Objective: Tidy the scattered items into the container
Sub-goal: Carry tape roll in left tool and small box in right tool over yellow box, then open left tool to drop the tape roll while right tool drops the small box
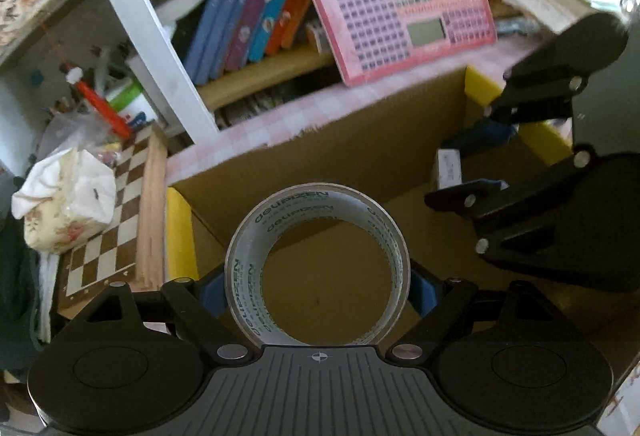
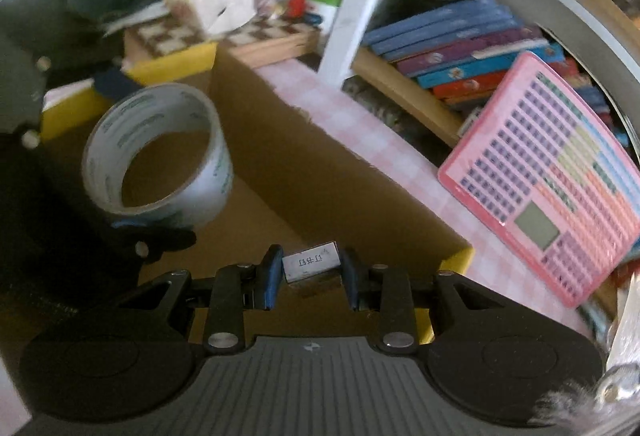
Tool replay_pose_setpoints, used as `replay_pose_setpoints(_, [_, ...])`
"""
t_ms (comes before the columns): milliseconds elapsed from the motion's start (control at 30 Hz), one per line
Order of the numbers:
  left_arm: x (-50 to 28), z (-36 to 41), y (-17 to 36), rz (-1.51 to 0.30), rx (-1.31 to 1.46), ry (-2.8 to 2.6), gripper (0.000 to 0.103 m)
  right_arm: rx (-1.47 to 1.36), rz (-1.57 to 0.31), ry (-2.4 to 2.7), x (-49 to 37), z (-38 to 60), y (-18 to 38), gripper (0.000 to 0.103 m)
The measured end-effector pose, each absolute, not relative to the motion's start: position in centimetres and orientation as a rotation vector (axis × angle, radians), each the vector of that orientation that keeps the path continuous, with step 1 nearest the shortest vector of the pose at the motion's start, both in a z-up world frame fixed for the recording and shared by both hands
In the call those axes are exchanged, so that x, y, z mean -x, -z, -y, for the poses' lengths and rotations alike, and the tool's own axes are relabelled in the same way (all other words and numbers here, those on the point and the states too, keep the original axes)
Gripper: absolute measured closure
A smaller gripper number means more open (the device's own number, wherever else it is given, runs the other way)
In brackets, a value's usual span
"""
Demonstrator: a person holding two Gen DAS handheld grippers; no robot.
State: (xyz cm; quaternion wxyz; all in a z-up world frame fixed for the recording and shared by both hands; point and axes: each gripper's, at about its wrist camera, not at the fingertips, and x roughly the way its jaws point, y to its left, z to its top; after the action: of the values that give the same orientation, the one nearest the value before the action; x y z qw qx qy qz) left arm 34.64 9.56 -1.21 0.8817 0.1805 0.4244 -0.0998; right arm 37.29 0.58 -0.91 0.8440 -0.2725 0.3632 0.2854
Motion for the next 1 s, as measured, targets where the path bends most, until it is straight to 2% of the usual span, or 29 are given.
replay_pose_setpoints(200, [-35.6,-9.2,1.7,-0.905,-0.406,0.200,0.014,0.582,-0.793,-0.606,-38.4,-0.7,1.5,0.073])
replay_pose_setpoints(233, [-35.6,-9.2,1.8,-0.909,-0.405,0.197,0.014,0.580,-0.791,-0.604,-38.5,-0.6,1.5,0.072])
replay_pose_setpoints(300, [-35.4,-9.2,1.8,-0.901,-0.404,0.191,0.013,0.565,-0.775,-0.596,-38.5,-0.3,1.3,0.060])
replay_pose_setpoints(500, [-34.7,-9.1,0.8,-0.858,-0.387,0.188,0.012,0.512,-0.740,-0.568,-37.9,0.5,0.2,0.055])
replay_pose_setpoints(1000, [-28.6,-9.7,-4.0,-0.713,-0.332,0.196,0.011,0.394,-0.639,-0.514,-31.5,1.9,-3.9,0.055])
